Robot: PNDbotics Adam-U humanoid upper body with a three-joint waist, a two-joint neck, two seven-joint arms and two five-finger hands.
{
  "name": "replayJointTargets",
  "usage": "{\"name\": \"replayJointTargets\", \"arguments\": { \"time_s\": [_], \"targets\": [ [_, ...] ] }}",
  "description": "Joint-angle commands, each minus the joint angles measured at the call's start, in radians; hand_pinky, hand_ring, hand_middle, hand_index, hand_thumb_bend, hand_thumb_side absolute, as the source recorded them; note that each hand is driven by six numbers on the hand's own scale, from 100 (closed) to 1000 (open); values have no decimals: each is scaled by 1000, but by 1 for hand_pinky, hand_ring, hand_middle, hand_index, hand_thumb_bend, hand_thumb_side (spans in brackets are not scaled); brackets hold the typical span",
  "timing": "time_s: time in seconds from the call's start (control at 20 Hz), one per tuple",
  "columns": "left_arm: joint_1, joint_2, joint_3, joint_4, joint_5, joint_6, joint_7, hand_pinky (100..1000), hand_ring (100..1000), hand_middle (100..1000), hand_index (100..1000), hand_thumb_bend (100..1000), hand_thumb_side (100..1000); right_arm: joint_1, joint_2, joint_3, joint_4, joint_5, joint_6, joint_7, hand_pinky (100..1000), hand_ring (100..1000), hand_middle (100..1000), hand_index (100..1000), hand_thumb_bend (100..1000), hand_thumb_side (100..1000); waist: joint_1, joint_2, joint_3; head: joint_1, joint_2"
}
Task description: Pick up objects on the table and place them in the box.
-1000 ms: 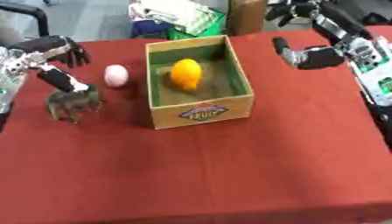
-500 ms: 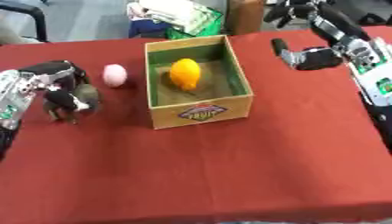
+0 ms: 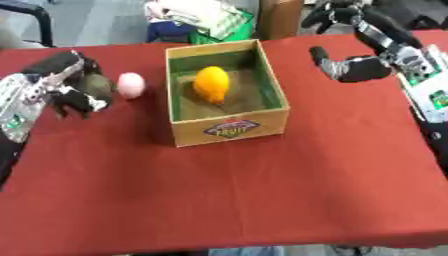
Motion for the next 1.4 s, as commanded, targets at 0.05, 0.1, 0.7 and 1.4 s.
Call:
{"name": "replayJointTargets", "arguments": {
  "time_s": [0.05, 0.1, 0.7, 1.4],
  "targets": [
    [-62, 34, 2, -53, 36, 0, 26, 499, 236, 182, 423, 100, 223, -16, -3, 8, -3, 10, -20, 13, 660, 806, 731, 813, 100, 460, 1, -20, -6, 10, 5],
    [-78, 25, -5, -60, 43, -3, 30, 503, 238, 183, 425, 100, 222, -17, 4, 15, -1, 12, -28, 20, 661, 806, 728, 813, 100, 467, 2, -20, -11, 15, 5],
    [-170, -156, -108, -22, 58, -125, -7, 565, 358, 286, 510, 100, 224, -45, 106, 70, 24, 15, -104, 109, 661, 807, 725, 809, 244, 530, 5, -10, -75, 53, 5],
    [-133, -148, -109, -44, 191, -171, -127, 795, 788, 822, 876, 675, 341, -39, 107, 64, 28, 13, -101, 123, 660, 807, 723, 807, 244, 528, 13, -14, -73, 40, 5]
  ]
}}
